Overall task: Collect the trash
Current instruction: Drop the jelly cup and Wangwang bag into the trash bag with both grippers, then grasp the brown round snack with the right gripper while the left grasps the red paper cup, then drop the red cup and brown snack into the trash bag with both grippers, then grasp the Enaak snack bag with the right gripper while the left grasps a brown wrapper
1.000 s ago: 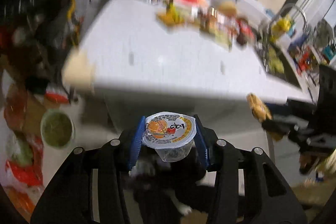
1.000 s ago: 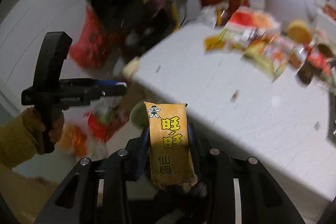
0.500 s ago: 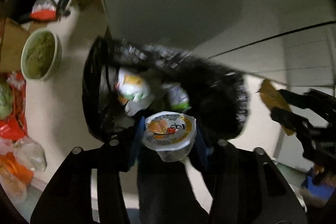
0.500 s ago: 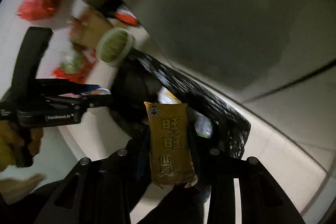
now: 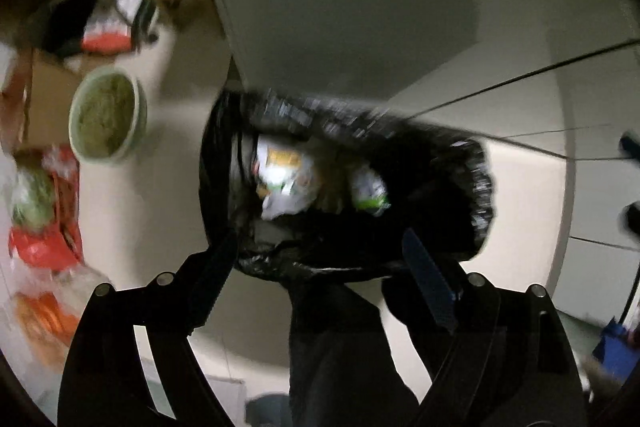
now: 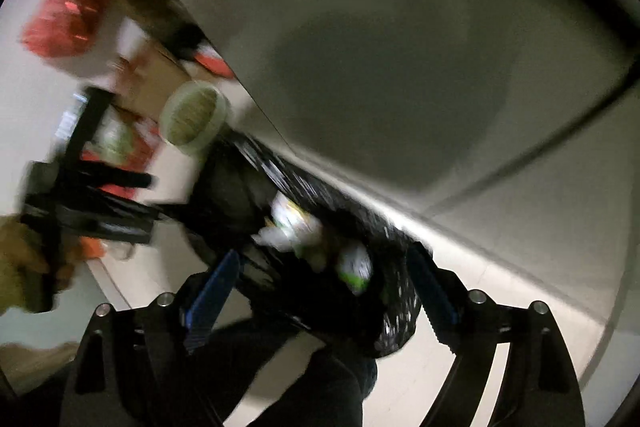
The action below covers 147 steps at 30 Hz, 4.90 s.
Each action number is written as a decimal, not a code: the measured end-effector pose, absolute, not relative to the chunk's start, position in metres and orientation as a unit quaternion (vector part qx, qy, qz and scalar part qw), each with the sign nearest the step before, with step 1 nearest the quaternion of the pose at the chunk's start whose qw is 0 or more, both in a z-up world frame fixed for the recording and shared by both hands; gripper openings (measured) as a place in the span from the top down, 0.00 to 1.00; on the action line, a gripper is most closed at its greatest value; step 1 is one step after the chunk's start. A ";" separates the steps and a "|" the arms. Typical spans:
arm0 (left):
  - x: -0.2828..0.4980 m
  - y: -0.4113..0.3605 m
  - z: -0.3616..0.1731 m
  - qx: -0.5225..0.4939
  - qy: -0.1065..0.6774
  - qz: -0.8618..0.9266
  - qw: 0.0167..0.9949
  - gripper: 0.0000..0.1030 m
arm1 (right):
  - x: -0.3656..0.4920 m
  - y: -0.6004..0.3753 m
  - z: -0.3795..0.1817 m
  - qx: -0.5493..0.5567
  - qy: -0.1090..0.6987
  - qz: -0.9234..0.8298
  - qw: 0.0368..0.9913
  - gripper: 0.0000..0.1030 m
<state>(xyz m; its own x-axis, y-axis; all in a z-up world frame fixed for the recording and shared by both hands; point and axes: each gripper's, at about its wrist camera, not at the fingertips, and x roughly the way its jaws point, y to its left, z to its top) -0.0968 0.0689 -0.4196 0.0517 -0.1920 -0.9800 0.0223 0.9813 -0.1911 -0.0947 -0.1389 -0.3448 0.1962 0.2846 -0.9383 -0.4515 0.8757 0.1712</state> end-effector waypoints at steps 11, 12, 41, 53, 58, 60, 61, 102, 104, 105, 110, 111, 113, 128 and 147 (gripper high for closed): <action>-0.096 0.032 -0.287 -0.098 0.580 -0.109 0.801 0.15 | 0.023 -0.223 -0.133 -0.019 0.370 0.154 0.916 0.05; -0.095 0.031 -0.279 -0.100 0.572 -0.106 0.807 0.15 | 0.037 -0.231 -0.135 -0.007 0.377 0.142 0.915 0.05; 0.026 0.028 -0.180 -0.093 0.470 -0.062 0.875 0.15 | 0.052 -0.296 -0.154 0.047 0.435 0.101 0.893 0.61; 0.238 -0.035 -0.133 -0.068 0.468 -0.090 0.876 0.15 | -0.006 -0.307 -0.150 0.084 0.436 0.108 0.889 0.61; 0.291 -0.050 -0.161 -0.025 0.518 -0.051 0.854 0.15 | -0.011 -0.313 -0.153 0.097 0.440 0.106 0.887 0.61; 0.304 -0.051 -0.173 -0.025 0.533 -0.044 0.844 0.15 | -0.012 -0.315 -0.154 0.096 0.442 0.104 0.886 0.61; 0.308 -0.050 -0.178 -0.022 0.539 -0.036 0.841 0.15 | -0.011 -0.315 -0.155 0.097 0.444 0.103 0.885 0.61; -0.128 0.083 -0.416 -0.139 0.680 -0.180 0.697 0.58 | -0.094 -0.104 -0.369 -0.052 0.631 0.300 0.713 0.61; -0.124 0.075 -0.461 -0.135 0.700 -0.175 0.679 0.58 | -0.092 -0.104 -0.413 -0.049 0.652 0.275 0.705 0.61; -0.123 0.073 -0.476 -0.132 0.707 -0.171 0.673 0.58 | -0.091 -0.105 -0.431 -0.046 0.661 0.264 0.701 0.61; -0.103 0.068 -0.555 -0.117 0.737 -0.139 0.651 0.58 | -0.078 -0.109 -0.512 -0.050 0.691 0.203 0.692 0.61; -0.097 0.066 -0.565 -0.109 0.742 -0.134 0.648 0.58 | -0.076 -0.110 -0.527 -0.051 0.697 0.194 0.689 0.61; -0.093 0.062 -0.584 -0.094 0.749 -0.126 0.644 0.58 | -0.076 -0.115 -0.548 -0.055 0.704 0.180 0.685 0.61; -0.089 0.067 -0.561 -0.045 0.756 -0.049 0.652 0.20 | -0.077 -0.126 -0.532 -0.057 0.687 0.157 0.707 0.20; -0.084 0.046 -0.264 -0.130 0.558 -0.115 0.811 0.13 | -0.047 -0.173 -0.147 0.015 0.383 0.277 0.881 0.05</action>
